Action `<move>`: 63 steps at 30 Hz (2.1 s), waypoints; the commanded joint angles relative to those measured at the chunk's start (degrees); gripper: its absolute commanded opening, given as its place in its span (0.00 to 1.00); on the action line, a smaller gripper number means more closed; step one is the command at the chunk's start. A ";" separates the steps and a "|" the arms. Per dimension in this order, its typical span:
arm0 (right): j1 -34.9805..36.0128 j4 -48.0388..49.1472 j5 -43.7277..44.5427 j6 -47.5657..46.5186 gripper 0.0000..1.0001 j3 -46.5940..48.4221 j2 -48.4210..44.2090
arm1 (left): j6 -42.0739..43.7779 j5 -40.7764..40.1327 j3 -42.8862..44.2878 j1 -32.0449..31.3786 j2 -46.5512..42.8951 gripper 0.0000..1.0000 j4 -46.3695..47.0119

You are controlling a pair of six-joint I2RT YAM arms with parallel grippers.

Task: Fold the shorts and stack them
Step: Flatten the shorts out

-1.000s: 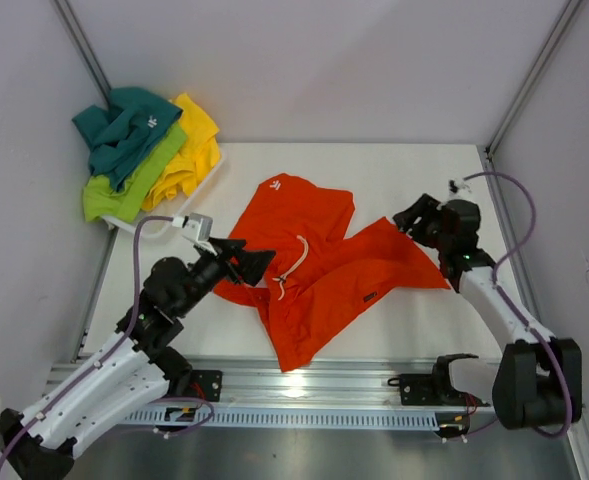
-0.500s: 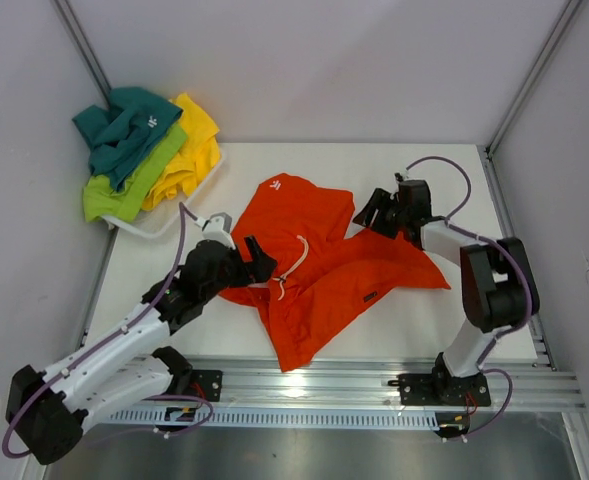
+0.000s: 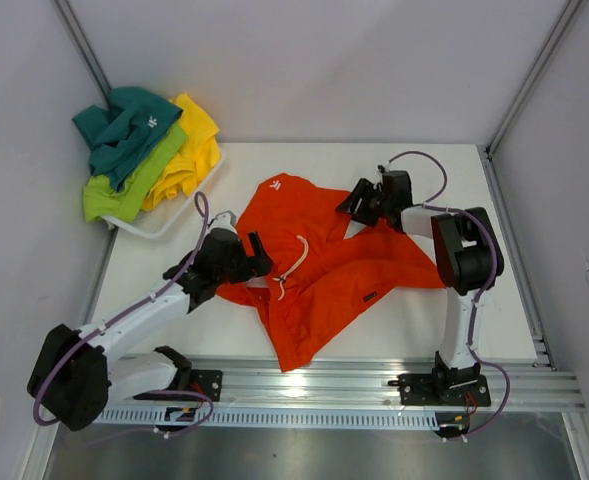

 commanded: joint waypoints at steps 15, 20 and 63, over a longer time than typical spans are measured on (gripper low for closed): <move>-0.82 1.31 -0.47 3.56 0.00 14.97 10.74 | -0.46 4.79 0.14 1.03 6.18 0.17 5.06; -2.13 1.04 0.68 4.09 0.00 16.90 11.79 | -3.54 2.68 -5.22 1.03 -1.37 0.00 3.84; -14.09 7.28 15.36 10.95 0.52 13.21 6.97 | -3.80 22.63 -3.81 18.95 26.47 0.14 38.64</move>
